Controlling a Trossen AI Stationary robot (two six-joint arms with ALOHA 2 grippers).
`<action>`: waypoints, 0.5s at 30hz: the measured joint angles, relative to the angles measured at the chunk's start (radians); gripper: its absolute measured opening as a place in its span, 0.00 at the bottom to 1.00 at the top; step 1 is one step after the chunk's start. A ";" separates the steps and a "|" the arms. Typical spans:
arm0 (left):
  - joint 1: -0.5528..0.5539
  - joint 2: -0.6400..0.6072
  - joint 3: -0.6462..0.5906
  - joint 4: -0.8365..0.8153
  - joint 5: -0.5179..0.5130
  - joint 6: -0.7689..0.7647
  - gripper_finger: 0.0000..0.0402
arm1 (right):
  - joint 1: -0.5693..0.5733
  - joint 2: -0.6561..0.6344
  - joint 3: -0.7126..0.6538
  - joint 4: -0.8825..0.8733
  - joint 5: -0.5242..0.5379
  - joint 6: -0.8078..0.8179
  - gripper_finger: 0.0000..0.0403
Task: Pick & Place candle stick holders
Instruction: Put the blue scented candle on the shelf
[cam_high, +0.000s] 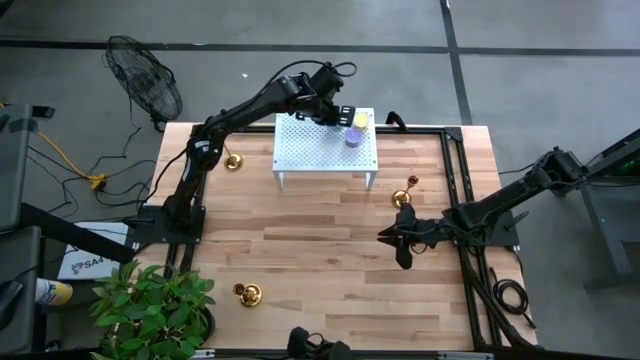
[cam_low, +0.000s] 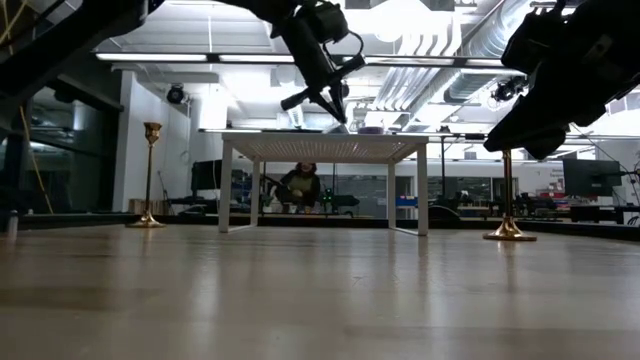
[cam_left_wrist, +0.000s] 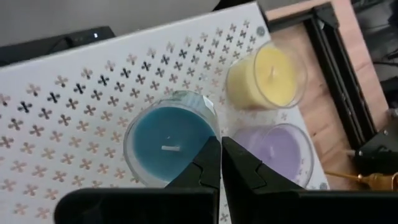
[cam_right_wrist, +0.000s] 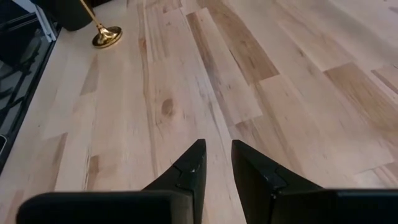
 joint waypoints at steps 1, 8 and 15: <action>-0.005 0.002 0.002 0.005 -0.005 0.000 0.00 | 0.000 0.000 0.000 0.000 -0.002 0.001 0.18; -0.004 0.006 0.001 0.018 -0.007 0.008 0.00 | 0.000 0.000 0.000 0.000 -0.006 0.000 0.18; -0.004 0.006 0.001 0.017 -0.009 0.016 0.00 | 0.000 0.000 0.000 -0.002 -0.015 -0.001 0.18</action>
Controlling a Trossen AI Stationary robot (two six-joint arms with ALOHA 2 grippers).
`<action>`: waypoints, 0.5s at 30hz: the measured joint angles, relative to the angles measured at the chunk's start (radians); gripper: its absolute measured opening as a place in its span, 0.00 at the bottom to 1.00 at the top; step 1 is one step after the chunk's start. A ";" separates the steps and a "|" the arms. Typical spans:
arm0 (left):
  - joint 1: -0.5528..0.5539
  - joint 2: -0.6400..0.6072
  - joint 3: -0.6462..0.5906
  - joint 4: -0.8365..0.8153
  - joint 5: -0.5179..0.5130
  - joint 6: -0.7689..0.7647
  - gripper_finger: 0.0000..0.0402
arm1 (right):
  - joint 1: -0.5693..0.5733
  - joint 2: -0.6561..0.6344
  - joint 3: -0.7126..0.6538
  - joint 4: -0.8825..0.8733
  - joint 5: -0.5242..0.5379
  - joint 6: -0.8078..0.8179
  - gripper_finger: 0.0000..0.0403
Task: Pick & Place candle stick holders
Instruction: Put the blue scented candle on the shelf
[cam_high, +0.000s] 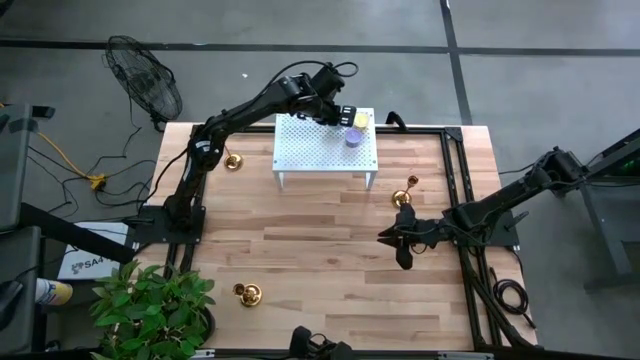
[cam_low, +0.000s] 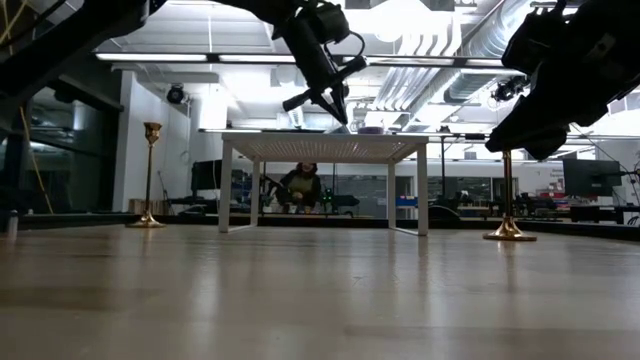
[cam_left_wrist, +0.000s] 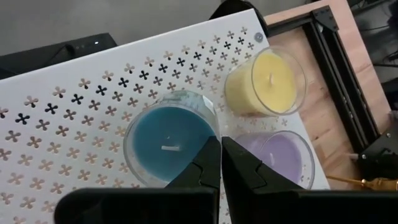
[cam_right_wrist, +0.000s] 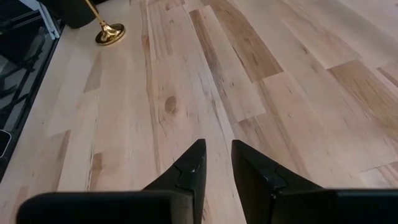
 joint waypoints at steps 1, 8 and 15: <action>0.000 0.000 0.000 0.000 0.000 0.000 0.00 | 0.000 0.000 0.000 0.000 0.000 0.000 0.18; -0.001 0.000 0.000 0.001 -0.002 0.019 0.00 | 0.000 0.000 0.000 -0.003 0.000 0.004 0.18; -0.001 0.000 0.000 0.023 -0.005 0.045 0.00 | 0.000 0.000 0.000 -0.005 -0.006 0.005 0.18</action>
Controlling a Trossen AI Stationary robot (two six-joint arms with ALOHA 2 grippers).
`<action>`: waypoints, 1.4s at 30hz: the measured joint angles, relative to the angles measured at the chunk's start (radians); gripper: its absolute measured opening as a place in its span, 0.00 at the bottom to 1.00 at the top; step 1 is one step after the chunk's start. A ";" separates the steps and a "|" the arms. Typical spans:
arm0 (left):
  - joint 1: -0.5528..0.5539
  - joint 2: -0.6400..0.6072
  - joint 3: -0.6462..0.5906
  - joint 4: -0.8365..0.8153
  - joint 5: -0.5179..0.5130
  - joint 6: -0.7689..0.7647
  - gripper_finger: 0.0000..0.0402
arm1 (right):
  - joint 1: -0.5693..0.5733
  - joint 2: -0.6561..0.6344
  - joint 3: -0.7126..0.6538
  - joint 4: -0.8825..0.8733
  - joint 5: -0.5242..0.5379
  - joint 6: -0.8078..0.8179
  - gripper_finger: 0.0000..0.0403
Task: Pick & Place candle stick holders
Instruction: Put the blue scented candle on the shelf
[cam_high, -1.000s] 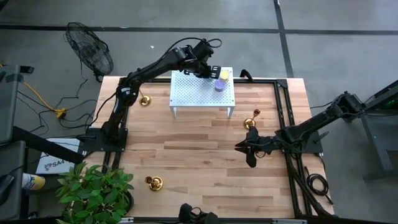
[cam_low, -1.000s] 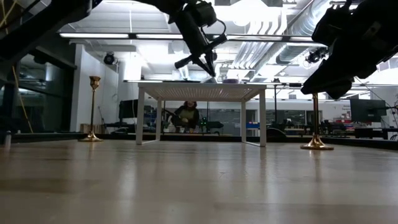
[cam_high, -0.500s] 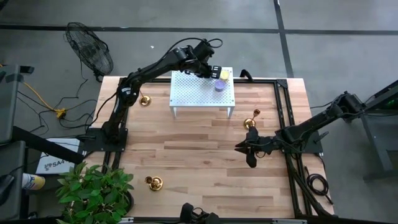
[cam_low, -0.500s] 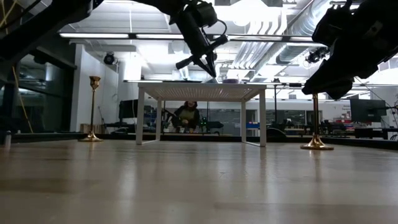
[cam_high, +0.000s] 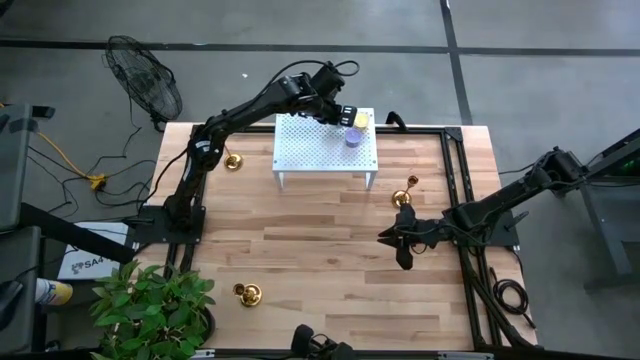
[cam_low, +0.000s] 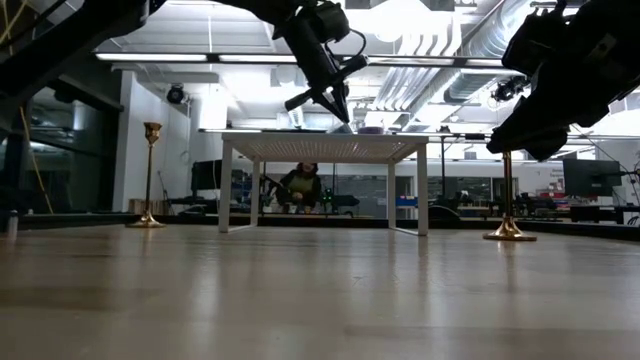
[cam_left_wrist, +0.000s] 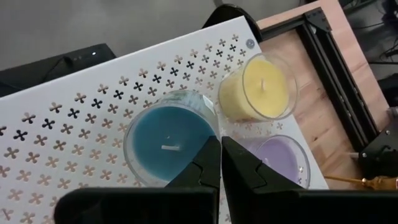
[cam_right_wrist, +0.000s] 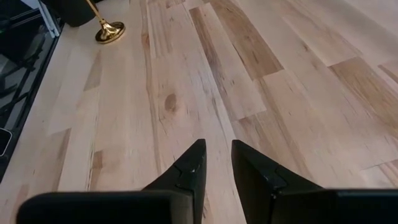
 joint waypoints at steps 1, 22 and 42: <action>0.000 0.000 0.000 -0.001 0.000 0.000 0.00 | 0.000 0.000 0.000 0.000 0.000 0.000 0.18; -0.006 0.015 0.000 0.000 0.012 0.010 0.00 | 0.000 0.000 0.000 -0.001 -0.014 0.001 0.18; -0.012 0.033 0.000 0.046 0.011 0.053 0.05 | 0.001 0.000 0.000 -0.025 -0.021 0.011 0.18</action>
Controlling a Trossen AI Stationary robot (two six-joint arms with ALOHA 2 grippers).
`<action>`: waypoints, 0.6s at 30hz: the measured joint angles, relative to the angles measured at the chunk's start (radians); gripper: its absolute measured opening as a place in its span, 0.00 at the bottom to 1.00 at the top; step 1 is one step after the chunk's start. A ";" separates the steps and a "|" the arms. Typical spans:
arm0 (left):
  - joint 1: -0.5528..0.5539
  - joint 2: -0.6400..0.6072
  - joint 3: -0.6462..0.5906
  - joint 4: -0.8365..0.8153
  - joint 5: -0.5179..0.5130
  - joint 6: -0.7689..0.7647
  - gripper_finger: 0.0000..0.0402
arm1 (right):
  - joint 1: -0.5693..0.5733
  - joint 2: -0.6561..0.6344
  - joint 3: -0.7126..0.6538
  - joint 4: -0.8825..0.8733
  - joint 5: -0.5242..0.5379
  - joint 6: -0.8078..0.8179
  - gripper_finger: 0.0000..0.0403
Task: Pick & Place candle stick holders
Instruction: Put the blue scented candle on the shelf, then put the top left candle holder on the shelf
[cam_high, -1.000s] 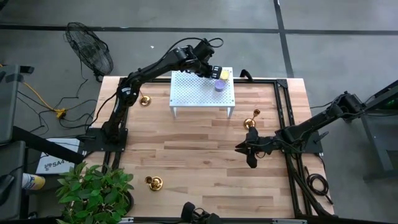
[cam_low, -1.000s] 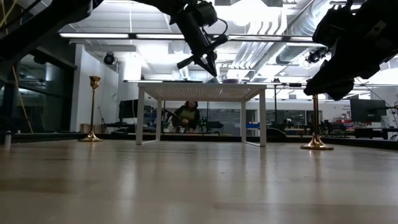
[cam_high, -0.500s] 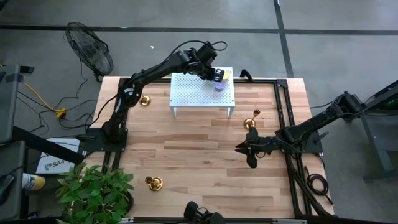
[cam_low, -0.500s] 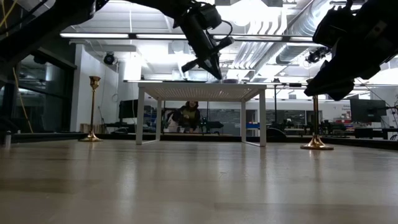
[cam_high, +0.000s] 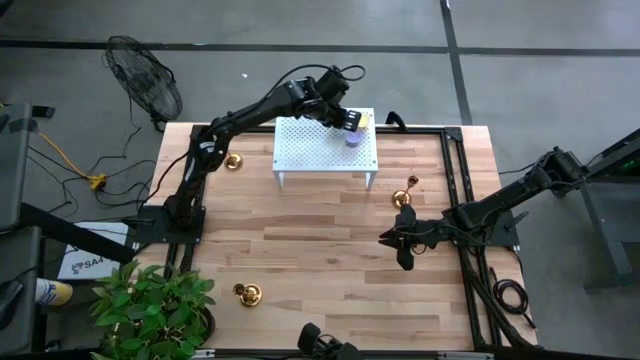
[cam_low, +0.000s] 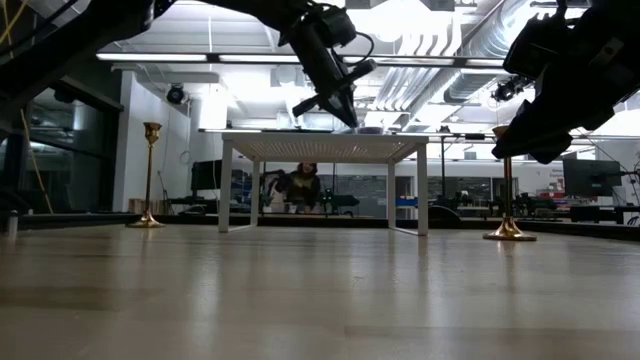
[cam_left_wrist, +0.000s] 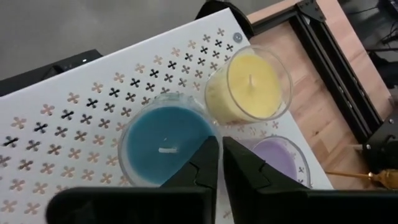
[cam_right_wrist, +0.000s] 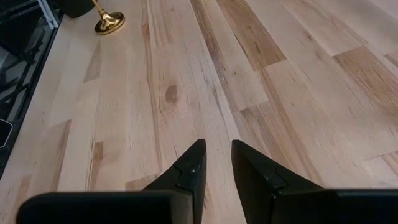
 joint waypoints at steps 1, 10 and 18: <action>0.000 0.001 0.000 -0.001 0.001 0.000 0.07 | 0.000 0.000 0.000 0.000 0.000 0.000 0.18; 0.000 0.001 0.000 0.002 0.019 0.033 0.20 | 0.000 0.000 0.000 0.000 0.000 0.000 0.18; 0.000 -0.012 0.012 -0.014 0.015 0.076 0.20 | 0.000 0.000 0.000 -0.005 0.000 0.006 0.18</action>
